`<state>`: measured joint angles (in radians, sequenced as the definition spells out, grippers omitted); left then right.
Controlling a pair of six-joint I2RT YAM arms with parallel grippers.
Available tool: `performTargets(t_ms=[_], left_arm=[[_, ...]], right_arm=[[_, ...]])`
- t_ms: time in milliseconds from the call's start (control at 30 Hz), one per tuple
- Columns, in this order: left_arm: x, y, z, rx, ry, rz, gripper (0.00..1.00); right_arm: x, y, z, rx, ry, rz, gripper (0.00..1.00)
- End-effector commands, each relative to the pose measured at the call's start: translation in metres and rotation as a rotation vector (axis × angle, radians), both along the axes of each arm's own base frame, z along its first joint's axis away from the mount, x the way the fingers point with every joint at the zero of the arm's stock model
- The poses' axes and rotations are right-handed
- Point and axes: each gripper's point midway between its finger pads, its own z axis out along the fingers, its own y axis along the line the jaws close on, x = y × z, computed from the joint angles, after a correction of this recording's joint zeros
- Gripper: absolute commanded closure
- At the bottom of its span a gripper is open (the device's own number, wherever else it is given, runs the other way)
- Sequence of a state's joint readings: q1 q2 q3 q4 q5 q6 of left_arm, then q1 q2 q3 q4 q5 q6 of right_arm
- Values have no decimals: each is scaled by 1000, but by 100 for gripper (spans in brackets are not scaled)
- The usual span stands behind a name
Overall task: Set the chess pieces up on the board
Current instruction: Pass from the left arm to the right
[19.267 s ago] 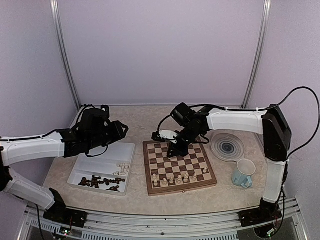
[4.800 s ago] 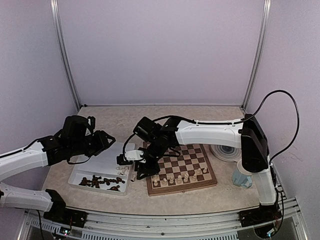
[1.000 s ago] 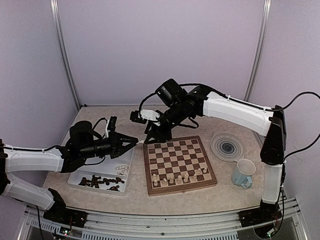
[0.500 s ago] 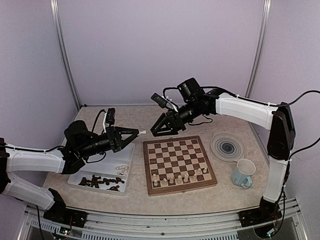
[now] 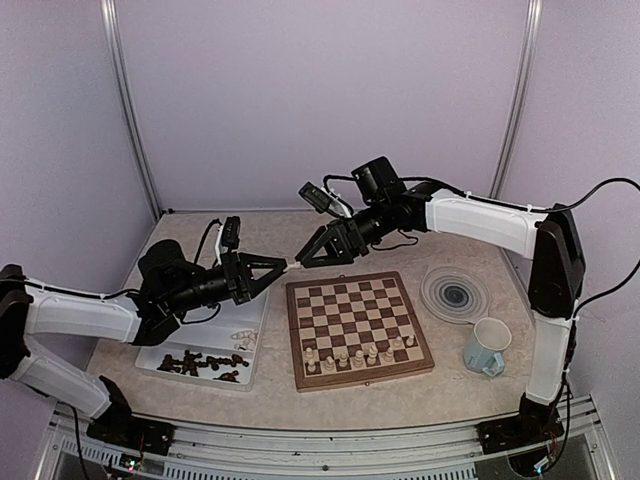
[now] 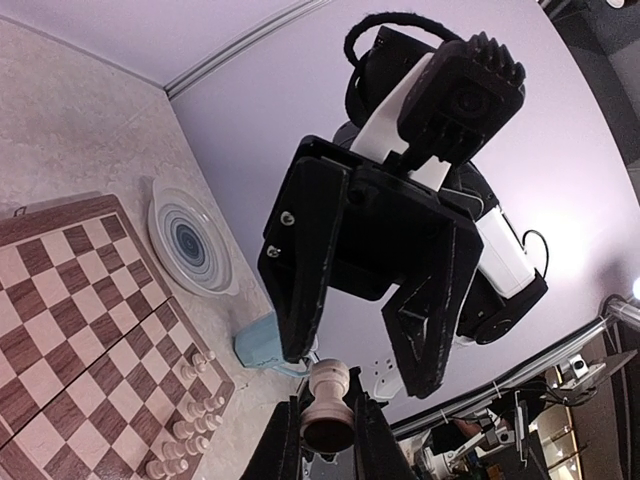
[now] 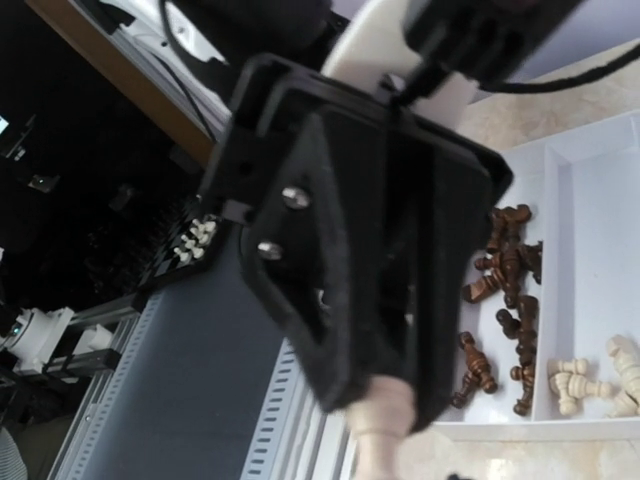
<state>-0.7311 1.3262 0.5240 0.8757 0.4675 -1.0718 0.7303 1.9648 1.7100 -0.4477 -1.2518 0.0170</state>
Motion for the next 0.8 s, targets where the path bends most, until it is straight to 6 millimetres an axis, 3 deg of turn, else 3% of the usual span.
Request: performTargets(t_ms=[0, 100, 267, 600, 767], left_arm=[[-3, -7, 23, -51, -55, -33, 95], [-2, -8, 22, -52, -52, -29, 95], [-1, -9, 21, -55, -47, -30, 95], [0, -8, 21, -56, -41, -18, 95], [3, -8, 13, -37, -24, -1, 93]], right_arm=[[5, 6, -14, -34, 5, -29, 48], [5, 7, -13, -31, 6, -25, 51], [5, 7, -12, -28, 3, -26, 67], [3, 12, -18, -50, -11, -43, 77], [13, 15, -21, -86, -66, -95, 92]])
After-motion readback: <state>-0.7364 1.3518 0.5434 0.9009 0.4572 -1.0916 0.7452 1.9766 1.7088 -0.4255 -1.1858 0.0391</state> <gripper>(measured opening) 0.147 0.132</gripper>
